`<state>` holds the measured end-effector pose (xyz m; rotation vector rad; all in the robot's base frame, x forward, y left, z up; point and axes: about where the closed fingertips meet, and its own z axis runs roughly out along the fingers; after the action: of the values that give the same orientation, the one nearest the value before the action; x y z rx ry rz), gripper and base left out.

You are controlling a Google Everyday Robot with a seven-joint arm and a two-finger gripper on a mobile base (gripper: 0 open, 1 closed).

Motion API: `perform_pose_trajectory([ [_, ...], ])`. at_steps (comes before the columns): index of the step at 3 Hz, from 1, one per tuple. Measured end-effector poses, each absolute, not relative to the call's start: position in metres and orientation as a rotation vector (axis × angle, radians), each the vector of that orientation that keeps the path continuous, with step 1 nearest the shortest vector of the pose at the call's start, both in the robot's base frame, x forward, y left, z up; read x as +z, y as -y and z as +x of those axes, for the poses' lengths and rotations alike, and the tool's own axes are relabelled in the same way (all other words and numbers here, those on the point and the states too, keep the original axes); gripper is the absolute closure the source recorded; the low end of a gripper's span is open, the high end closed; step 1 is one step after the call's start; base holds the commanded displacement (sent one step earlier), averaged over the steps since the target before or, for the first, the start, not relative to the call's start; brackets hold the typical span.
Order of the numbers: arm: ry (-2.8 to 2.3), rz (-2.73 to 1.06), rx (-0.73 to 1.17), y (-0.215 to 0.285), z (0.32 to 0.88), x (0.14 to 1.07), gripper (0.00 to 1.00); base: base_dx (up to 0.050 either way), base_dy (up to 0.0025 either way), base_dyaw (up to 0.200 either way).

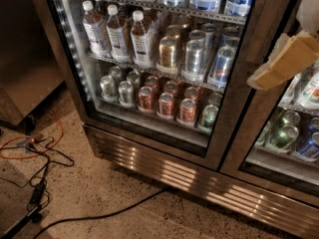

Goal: Open left fridge door

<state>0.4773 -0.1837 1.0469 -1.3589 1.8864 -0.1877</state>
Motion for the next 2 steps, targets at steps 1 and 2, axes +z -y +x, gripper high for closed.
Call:
perform_pose_trajectory([
  [1, -1.886, -1.359, -0.188, 0.185, 0.477, 1.044, 0.0, 0.0, 0.0, 0.0],
  [2, -1.882, -1.319, -0.114, 0.213, 0.485, 1.031, 0.0, 0.0, 0.0, 0.0],
])
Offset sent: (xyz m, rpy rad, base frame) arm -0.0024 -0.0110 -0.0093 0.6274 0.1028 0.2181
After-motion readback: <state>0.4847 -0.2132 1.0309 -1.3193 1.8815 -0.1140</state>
